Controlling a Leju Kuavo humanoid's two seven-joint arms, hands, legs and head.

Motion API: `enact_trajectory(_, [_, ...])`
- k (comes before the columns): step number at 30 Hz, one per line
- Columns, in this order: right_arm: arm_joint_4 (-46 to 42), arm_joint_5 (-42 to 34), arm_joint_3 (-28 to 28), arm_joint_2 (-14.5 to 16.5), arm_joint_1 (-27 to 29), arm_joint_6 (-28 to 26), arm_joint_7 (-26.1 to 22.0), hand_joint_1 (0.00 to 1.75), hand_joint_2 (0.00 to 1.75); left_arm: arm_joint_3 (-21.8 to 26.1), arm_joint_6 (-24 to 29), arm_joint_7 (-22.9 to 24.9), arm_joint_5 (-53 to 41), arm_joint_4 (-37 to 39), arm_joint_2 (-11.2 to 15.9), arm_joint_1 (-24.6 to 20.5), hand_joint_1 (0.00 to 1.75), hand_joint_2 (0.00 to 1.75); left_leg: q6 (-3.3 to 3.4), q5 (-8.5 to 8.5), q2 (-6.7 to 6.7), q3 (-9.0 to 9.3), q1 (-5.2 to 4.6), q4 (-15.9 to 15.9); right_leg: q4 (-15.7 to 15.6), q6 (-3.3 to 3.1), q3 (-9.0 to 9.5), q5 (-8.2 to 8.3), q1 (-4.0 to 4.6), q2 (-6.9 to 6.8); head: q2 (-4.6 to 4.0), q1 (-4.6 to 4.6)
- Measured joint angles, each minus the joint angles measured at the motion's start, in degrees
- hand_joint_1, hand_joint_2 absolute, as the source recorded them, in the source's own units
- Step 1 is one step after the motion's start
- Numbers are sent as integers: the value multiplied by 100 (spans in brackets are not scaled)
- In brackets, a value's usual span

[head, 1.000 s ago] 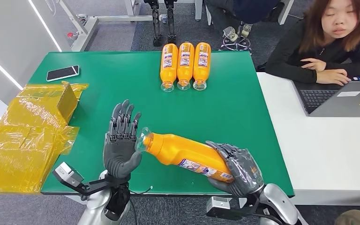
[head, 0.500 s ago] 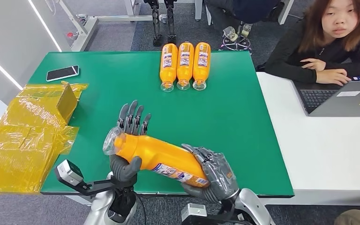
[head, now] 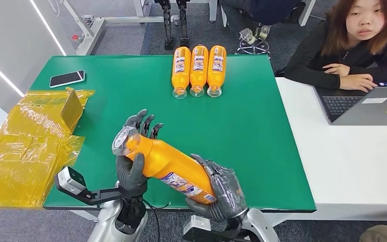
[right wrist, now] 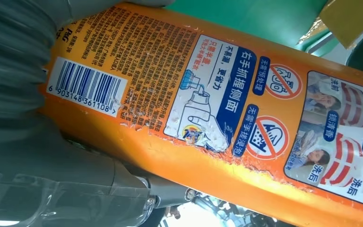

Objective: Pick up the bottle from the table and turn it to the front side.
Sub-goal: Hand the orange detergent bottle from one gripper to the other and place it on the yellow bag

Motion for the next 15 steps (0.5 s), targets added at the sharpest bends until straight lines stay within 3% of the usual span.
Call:
enact_trajectory(8, [-57, 155, -67, 121, 102, 106, 34, 175, 175, -15, 54, -7, 16, 0, 0, -3, 174, 175, 0, 0, 1, 0, 0, 0, 0, 0, 0, 0, 0, 1, 0, 1])
enact_trajectory(10, [-74, 185, -81, 132, 129, 112, 37, 162, 175, -38, 80, -10, 20, 0, 0, -3, 173, 175, 0, 0, 1, -1, -1, 0, 0, 0, 0, 0, 0, 1, 0, 1])
enact_trajectory(12, [-98, 214, -101, 145, 157, 131, 38, 75, 175, -58, 104, -15, 22, -1, 1, -3, 171, 175, 0, 0, 1, -1, -1, 0, -1, 0, 0, 0, 0, 1, 0, 1])
enact_trajectory(14, [-121, 253, -116, 160, 178, 176, 36, 0, 175, -73, 118, -17, 20, -2, 2, -2, 171, 175, 0, 0, 2, -1, -1, 0, -1, 0, 0, 0, 0, 2, 0, 0])
enact_trajectory(15, [-135, 270, -115, 169, 186, 204, 30, 0, 175, -82, 123, -13, 17, -2, 2, -2, 170, 175, 0, 0, 2, -1, -1, 0, -1, 0, 0, 0, 0, 2, 0, 0])
